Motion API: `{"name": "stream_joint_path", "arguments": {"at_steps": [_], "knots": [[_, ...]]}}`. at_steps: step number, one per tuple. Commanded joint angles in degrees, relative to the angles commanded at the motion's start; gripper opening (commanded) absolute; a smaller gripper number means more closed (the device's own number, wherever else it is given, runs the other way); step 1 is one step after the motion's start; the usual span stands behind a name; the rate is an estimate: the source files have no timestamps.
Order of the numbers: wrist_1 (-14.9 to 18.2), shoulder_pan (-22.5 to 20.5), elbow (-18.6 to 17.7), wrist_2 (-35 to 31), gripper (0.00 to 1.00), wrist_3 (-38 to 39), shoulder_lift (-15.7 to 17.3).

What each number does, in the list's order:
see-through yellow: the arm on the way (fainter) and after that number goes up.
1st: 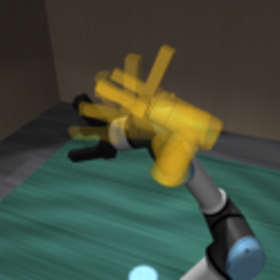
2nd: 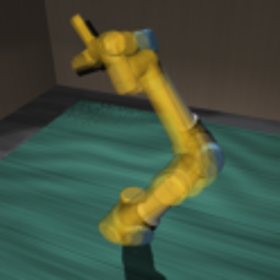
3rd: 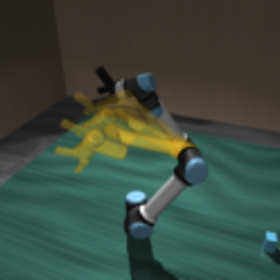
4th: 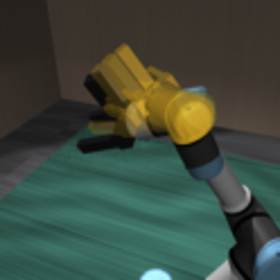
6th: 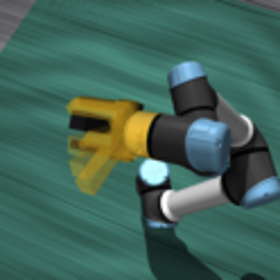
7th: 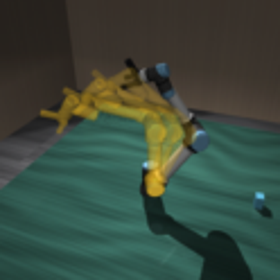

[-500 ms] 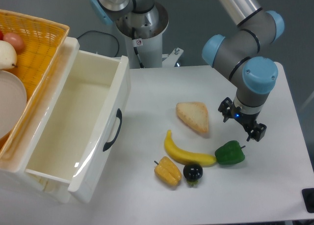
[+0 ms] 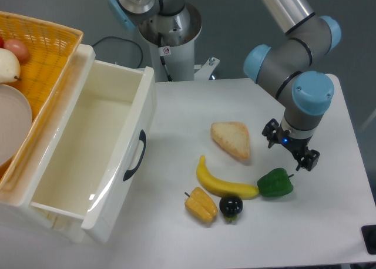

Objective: Pick up the green chilies
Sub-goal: 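Move the open gripper above the green bell pepper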

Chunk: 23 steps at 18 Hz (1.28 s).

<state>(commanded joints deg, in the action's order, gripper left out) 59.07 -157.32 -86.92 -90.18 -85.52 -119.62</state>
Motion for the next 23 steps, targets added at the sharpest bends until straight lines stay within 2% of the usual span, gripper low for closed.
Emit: {"name": "stream_joint_path", "arguments": {"at_steps": [2, 6, 11, 14, 23], "knots": [[-1.2, -0.1, 0.0, 0.0, 1.0, -0.1, -0.5], [-1.1, -0.8, 1.7, -0.4, 1.0, -3.5, -1.1], [-1.0, -1.3, 1.2, -0.8, 1.0, -4.4, -1.8], [-0.9, -1.3, 2.8, -0.8, 1.0, -9.3, -2.7], [-0.8, 0.1, 2.1, -0.8, 1.0, -15.0, -3.0]]}}
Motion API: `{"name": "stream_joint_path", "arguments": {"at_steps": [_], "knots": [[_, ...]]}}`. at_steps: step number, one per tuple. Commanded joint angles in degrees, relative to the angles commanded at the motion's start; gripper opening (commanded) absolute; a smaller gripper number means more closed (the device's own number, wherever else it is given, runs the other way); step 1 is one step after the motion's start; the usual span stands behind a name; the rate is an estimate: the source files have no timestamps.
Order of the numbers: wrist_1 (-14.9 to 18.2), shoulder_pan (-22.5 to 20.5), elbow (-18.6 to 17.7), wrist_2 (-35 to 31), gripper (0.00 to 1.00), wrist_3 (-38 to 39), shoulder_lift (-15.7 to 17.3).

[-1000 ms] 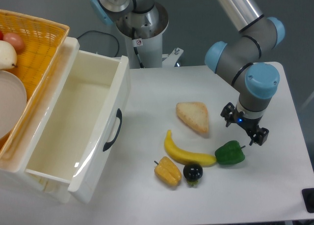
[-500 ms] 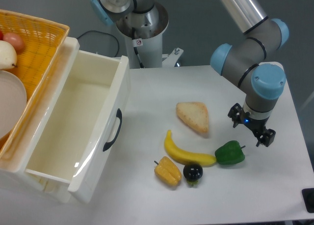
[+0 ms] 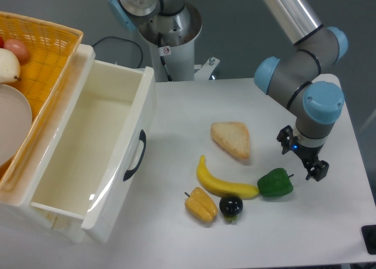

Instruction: Pick up the green chilies

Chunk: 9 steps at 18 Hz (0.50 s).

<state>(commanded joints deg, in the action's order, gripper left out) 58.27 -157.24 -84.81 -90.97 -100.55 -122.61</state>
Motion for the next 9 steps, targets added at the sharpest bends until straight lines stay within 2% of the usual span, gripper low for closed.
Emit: {"name": "stream_joint_path", "arguments": {"at_steps": [6, 9], "knots": [[-0.3, 1.2, -0.4, -0.6, 1.0, 0.0, -0.6], [-0.3, 1.4, 0.4, -0.6, 1.0, 0.1, -1.3]]}}
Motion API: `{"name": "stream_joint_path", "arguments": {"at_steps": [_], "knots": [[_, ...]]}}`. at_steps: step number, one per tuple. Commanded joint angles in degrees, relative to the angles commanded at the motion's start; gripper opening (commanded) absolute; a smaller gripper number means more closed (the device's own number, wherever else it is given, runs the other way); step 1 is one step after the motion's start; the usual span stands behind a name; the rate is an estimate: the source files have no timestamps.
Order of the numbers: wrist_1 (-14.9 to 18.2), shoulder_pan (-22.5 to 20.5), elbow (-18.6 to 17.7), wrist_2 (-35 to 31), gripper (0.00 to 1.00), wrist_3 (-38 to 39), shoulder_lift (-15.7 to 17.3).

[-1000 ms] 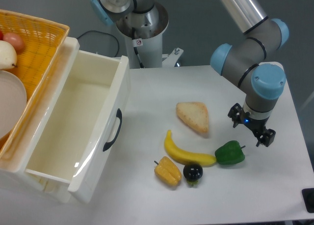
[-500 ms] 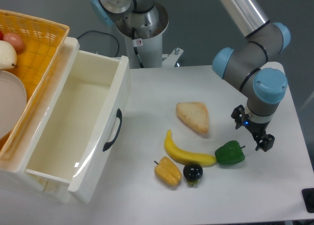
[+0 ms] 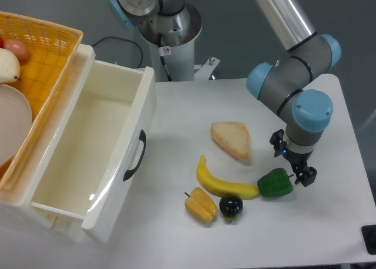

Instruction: Pick up the green chilies

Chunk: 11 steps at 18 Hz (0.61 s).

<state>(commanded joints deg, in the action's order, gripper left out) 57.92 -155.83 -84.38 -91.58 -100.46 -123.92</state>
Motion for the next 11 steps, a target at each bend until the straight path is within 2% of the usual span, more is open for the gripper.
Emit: {"name": "stream_joint_path", "arguments": {"at_steps": [11], "knots": [[-1.1, 1.6, 1.1, -0.1, 1.0, 0.7, -2.0]]}}
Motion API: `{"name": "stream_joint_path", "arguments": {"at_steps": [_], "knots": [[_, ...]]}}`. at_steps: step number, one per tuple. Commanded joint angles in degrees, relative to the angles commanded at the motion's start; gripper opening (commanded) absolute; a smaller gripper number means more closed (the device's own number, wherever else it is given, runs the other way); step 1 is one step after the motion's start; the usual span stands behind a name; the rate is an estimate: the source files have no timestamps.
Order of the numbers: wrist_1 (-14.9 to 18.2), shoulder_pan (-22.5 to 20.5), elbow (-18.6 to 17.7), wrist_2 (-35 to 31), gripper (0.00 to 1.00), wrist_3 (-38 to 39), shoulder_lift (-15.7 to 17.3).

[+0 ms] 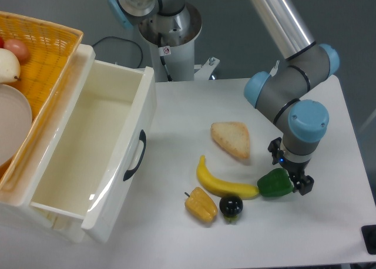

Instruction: Pick up the green chilies

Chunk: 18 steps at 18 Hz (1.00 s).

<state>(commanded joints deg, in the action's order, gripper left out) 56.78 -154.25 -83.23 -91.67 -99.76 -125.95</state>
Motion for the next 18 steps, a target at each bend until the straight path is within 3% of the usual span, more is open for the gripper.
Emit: {"name": "stream_joint_path", "arguments": {"at_steps": [3, 6, 10, 14, 18], "knots": [[0.0, 0.6, 0.0, -0.2, 0.97, 0.1, -0.3], [0.0, 1.0, 0.0, -3.2, 0.69, 0.9, -0.6], [0.0, 1.9, 0.1, -6.3, 0.45, 1.0, -0.5], [0.0, 1.8, 0.1, -6.1, 0.33, 4.8, 0.1], [0.3, 1.6, 0.1, -4.2, 0.31, 12.0, 2.2]]}}
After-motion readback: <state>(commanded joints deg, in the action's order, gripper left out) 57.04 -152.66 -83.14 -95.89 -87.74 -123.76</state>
